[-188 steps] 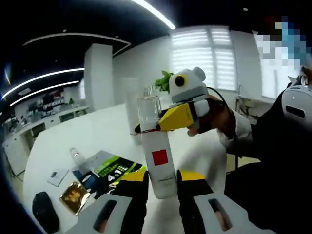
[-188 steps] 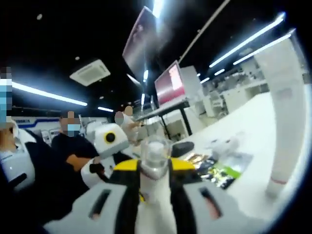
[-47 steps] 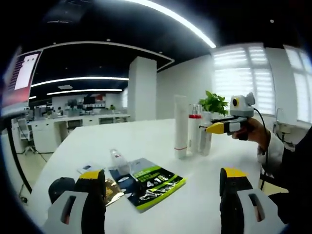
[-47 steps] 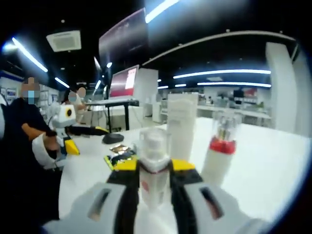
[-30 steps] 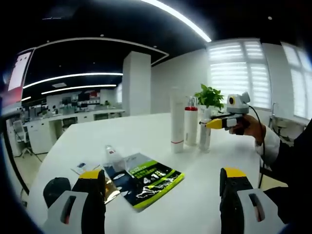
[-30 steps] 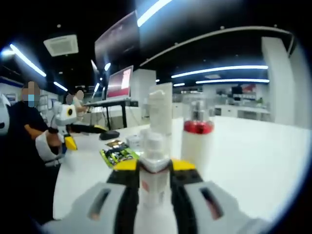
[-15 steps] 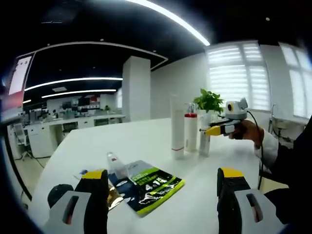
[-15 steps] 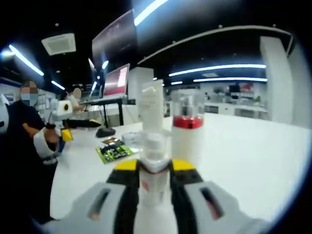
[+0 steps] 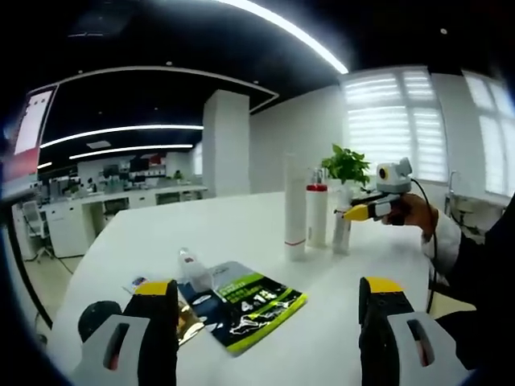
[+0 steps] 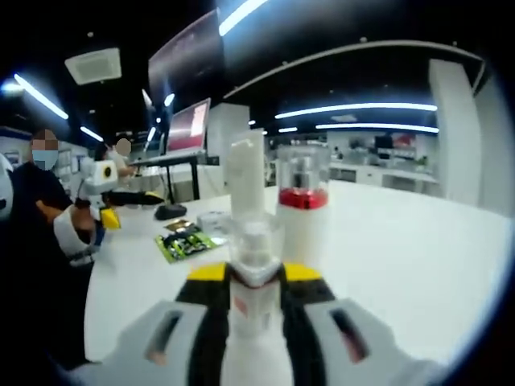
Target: Arrange the skincare products in the storage area until every visible bottle or jar stands upright without overlapping.
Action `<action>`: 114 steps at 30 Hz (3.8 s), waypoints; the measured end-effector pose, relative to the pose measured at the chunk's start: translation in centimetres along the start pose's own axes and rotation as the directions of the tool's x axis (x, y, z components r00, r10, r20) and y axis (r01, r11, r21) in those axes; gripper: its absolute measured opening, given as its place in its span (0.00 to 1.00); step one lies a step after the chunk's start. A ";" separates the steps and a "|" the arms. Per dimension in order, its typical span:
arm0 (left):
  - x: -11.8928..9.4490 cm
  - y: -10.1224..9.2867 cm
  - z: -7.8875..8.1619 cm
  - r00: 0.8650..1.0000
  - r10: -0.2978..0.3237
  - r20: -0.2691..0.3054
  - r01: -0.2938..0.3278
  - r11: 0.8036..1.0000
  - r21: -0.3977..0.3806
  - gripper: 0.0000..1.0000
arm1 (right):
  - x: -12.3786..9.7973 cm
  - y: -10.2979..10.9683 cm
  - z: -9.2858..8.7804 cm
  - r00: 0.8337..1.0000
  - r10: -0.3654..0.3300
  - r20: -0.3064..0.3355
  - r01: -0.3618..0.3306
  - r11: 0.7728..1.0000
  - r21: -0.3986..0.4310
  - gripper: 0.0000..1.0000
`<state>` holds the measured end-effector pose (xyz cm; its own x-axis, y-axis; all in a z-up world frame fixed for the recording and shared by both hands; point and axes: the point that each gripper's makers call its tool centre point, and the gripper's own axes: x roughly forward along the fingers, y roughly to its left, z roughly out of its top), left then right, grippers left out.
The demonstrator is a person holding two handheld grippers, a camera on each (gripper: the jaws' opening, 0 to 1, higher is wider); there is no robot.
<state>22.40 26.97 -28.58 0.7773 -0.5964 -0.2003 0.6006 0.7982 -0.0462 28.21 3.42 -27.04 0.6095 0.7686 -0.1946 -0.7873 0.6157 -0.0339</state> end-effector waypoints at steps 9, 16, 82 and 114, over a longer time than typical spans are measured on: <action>-0.3 0.6 0.3 1.000 0.017 0.012 -0.017 1.000 -0.004 0.93 | 0.0 0.3 0.0 1.000 0.009 -0.005 -0.009 1.000 0.001 0.23; -0.1 0.4 0.0 1.000 0.009 0.002 -0.009 1.000 -0.003 0.93 | -0.1 0.7 -0.1 1.000 0.020 -0.012 -0.020 1.000 -0.011 0.23; 1.8 4.8 1.5 0.992 -0.027 -0.122 0.021 0.999 -0.045 0.83 | 4.2 10.0 5.1 0.989 0.145 0.014 -0.138 0.965 -0.224 0.29; 12.8 9.8 0.3 0.908 -0.071 -0.413 -0.017 0.979 -0.205 0.78 | 3.7 12.2 2.5 0.977 0.210 -0.020 -0.211 0.975 -0.071 0.92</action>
<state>38.28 27.12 -31.34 0.5854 -0.5636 -0.5828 0.5363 0.8083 -0.2430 21.14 14.21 -25.77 0.4282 0.8772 -0.2171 -0.9029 0.4254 -0.0618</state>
